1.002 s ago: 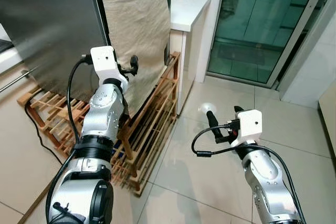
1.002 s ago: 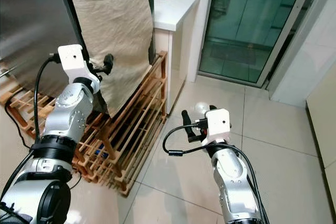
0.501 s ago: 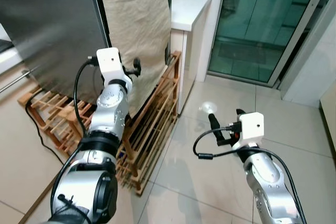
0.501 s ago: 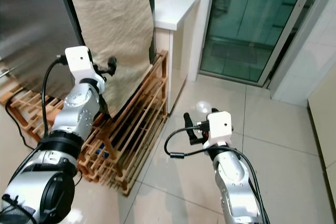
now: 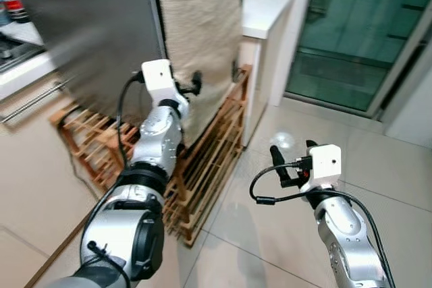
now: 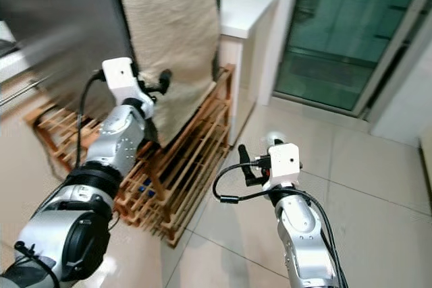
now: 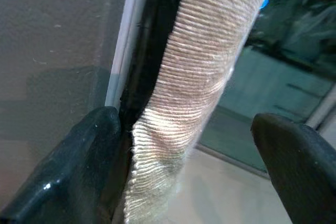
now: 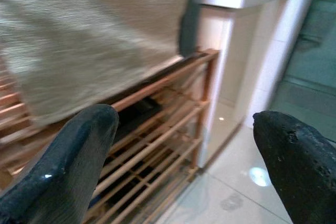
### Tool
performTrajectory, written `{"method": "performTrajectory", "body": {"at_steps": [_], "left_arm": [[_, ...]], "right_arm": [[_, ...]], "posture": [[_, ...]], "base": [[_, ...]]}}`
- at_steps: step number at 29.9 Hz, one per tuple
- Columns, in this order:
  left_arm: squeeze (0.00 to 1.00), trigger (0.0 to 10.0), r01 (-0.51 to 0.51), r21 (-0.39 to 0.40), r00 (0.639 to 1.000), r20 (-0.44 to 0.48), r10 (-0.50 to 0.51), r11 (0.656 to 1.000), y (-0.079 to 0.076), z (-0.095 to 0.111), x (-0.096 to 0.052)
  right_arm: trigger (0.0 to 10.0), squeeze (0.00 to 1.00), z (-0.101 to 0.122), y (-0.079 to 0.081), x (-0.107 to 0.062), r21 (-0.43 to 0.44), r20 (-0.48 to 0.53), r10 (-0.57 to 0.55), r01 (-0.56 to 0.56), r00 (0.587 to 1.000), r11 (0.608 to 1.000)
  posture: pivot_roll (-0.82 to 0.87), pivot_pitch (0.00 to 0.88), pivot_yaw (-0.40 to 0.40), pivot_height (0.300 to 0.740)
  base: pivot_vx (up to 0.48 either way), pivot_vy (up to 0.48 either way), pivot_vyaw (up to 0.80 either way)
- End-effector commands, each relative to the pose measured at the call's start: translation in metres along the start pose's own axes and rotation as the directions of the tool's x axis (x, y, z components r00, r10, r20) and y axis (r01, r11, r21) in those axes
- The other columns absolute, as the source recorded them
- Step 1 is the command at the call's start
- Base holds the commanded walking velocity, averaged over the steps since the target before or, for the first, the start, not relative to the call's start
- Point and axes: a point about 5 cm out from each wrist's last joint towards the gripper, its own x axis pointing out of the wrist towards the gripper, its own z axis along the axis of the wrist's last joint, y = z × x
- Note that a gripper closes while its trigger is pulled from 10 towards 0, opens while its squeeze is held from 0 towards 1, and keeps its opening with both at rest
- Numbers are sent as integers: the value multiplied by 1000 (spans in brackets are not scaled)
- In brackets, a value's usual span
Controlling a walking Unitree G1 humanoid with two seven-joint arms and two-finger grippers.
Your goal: Restocking fridge
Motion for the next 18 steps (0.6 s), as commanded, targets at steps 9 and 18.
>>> {"method": "performTrajectory", "body": {"at_steps": [9, 18], "left_arm": [[0, 10000, 504, -68, 861, -36, -507, 861, -160, -12, 1], [0, 10000, 590, -41, 807, -13, -591, 806, -168, -15, -6]], "right_arm": [[10000, 0, -7, 5, -20, 4, -45, 52, -52, 998, 999], [10000, 0, 3, 6, -17, -5, -19, 32, -33, 999, 999]], "posture": [[-296, 0, 119, 740], [-305, 0, 129, 740]], "base": [[0, 0, 0], [0, 0, 0]]}}
